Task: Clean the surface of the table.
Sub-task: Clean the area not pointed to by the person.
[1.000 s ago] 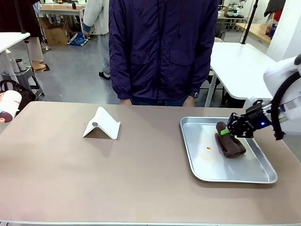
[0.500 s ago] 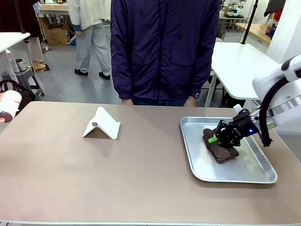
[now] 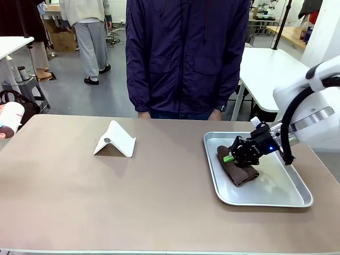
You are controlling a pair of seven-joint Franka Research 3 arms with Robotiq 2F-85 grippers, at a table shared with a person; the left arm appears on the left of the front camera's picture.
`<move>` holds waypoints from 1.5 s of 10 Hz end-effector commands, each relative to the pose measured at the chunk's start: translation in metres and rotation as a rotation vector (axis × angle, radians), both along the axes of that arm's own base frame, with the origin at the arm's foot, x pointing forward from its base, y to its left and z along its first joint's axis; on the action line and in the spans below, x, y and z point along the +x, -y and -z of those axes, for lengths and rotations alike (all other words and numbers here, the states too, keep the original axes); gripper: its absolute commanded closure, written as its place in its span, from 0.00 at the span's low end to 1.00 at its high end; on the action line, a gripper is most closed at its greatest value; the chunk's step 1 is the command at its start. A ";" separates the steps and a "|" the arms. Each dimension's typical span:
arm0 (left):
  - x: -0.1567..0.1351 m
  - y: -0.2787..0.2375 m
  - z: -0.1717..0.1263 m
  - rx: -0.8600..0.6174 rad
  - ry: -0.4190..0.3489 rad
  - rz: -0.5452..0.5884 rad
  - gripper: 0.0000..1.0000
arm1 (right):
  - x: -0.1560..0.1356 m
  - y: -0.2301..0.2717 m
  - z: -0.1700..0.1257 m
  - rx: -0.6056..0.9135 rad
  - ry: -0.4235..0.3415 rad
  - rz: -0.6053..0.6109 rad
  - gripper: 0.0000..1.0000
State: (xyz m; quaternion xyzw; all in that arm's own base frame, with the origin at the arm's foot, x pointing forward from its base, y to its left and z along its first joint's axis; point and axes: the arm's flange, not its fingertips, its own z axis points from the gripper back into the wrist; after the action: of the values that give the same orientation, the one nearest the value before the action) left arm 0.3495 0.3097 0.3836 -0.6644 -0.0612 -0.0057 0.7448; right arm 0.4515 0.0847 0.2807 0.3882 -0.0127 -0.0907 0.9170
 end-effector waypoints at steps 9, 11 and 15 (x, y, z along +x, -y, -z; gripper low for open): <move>-0.002 0.001 -0.006 -0.010 0.004 -0.007 0.78 | 0.031 0.094 -0.003 -0.371 0.078 0.222 0.92; -0.002 0.001 -0.006 -0.010 0.004 -0.007 0.78 | 0.035 0.114 -0.002 -0.374 0.058 0.289 0.92; -0.002 0.001 -0.006 -0.010 0.004 -0.007 0.78 | 0.024 0.138 -0.021 -0.123 0.036 0.332 0.92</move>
State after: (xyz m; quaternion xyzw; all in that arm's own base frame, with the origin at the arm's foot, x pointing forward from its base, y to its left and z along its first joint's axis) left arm 0.3493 0.3100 0.3837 -0.6643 -0.0615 -0.0054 0.7449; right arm 0.4787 -0.0427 0.2953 0.2733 -0.1012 -0.2282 0.9290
